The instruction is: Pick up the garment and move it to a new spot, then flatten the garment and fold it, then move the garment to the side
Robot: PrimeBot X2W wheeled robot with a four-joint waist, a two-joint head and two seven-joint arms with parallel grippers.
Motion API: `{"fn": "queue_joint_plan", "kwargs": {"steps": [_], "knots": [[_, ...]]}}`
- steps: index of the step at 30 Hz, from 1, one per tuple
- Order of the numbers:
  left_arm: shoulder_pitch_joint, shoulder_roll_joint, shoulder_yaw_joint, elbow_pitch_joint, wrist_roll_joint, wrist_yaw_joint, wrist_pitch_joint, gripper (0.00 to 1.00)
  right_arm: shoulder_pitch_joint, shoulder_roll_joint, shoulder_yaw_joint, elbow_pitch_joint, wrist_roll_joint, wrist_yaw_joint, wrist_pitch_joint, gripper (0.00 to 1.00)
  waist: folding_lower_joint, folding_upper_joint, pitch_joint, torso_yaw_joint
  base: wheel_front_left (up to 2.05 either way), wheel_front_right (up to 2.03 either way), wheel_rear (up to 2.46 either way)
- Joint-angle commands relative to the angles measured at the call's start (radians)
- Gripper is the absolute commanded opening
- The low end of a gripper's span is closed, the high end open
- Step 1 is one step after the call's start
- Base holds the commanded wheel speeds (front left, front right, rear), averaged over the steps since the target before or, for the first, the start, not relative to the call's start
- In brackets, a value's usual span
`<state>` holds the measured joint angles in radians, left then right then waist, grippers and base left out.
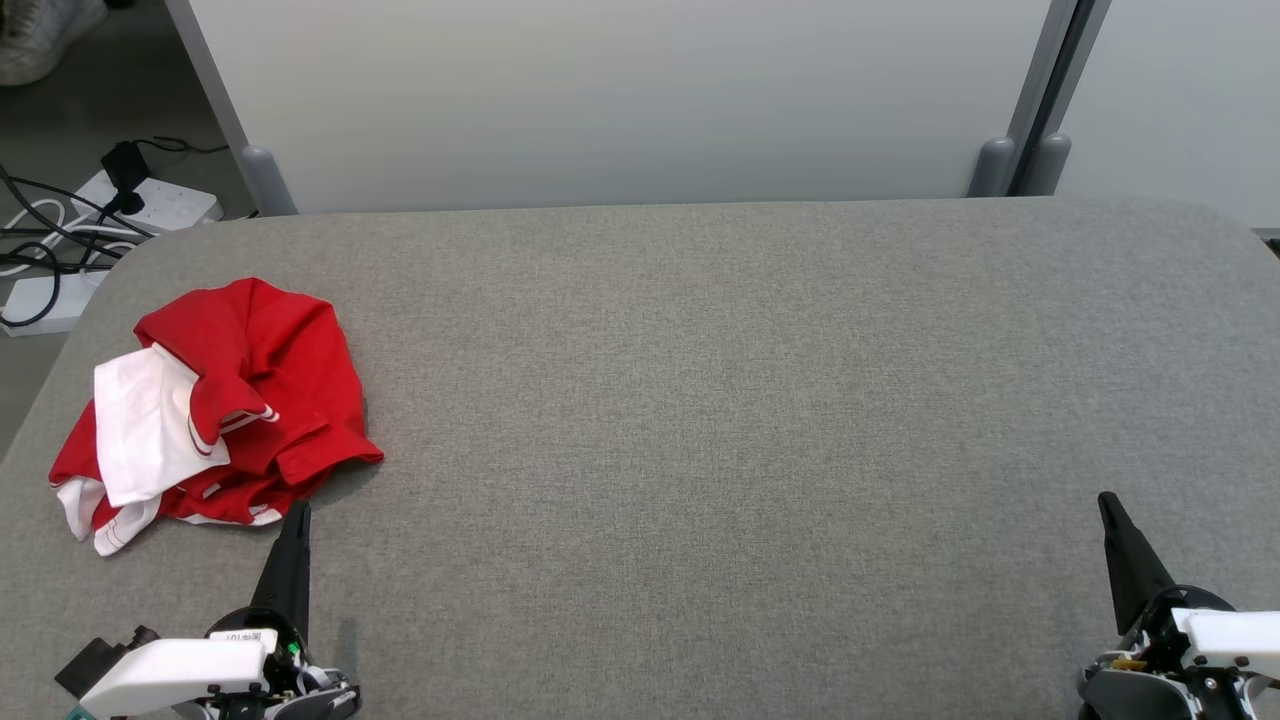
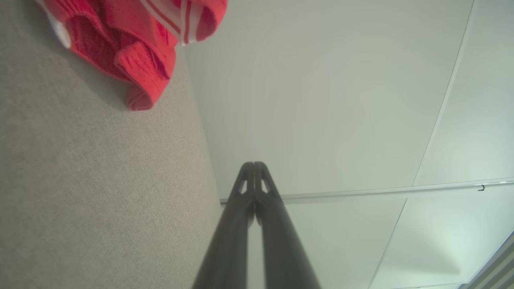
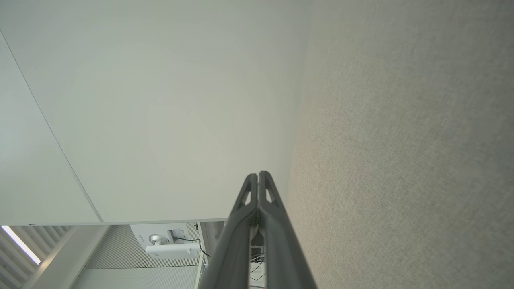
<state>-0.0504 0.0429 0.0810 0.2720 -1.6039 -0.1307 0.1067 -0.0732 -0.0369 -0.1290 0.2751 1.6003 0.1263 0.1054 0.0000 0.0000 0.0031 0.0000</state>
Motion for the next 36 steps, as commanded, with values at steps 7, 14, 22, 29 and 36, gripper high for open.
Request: {"fn": "queue_joint_plan", "kwargs": {"steps": [7, 14, 22, 29, 36], "knots": [[-0.058, 0.007, 0.033, -0.027, -0.005, 0.000, 0.006, 0.00, -0.035, -0.013, 0.014, -0.030, 0.007, 0.004, 0.009, 0.00, 0.0000, 0.0000, 0.000, 0.000, 0.00, 0.00, 0.00], [-0.058, 0.007, 0.033, -0.027, -0.005, 0.000, 0.006, 0.00, -0.035, -0.013, 0.014, -0.030, 0.007, 0.004, 0.009, 0.00, 0.0000, 0.0000, 0.000, 0.000, 0.00, 0.00, 0.00], [-0.058, 0.007, 0.033, -0.027, -0.005, 0.000, 0.006, 0.00, -0.035, -0.013, 0.014, -0.030, 0.008, 0.004, 0.009, 0.00, 0.0000, 0.0000, 0.000, 0.000, 0.00, 0.00, 0.00], [0.022, -0.005, -0.003, 0.034, 0.000, 0.000, -0.001, 1.00, 0.014, 0.010, 0.007, 0.033, -0.001, 0.000, -0.001, 1.00, 0.0000, 0.0000, 0.000, 0.000, 0.00, 0.00, 0.00], [0.044, -0.007, 0.000, 0.064, 0.004, 0.000, -0.003, 1.00, 0.025, 0.024, 0.025, 0.065, -0.014, 0.000, -0.015, 1.00, 0.0012, 0.0000, 0.003, 0.000, 0.00, 0.00, 0.00]]}}
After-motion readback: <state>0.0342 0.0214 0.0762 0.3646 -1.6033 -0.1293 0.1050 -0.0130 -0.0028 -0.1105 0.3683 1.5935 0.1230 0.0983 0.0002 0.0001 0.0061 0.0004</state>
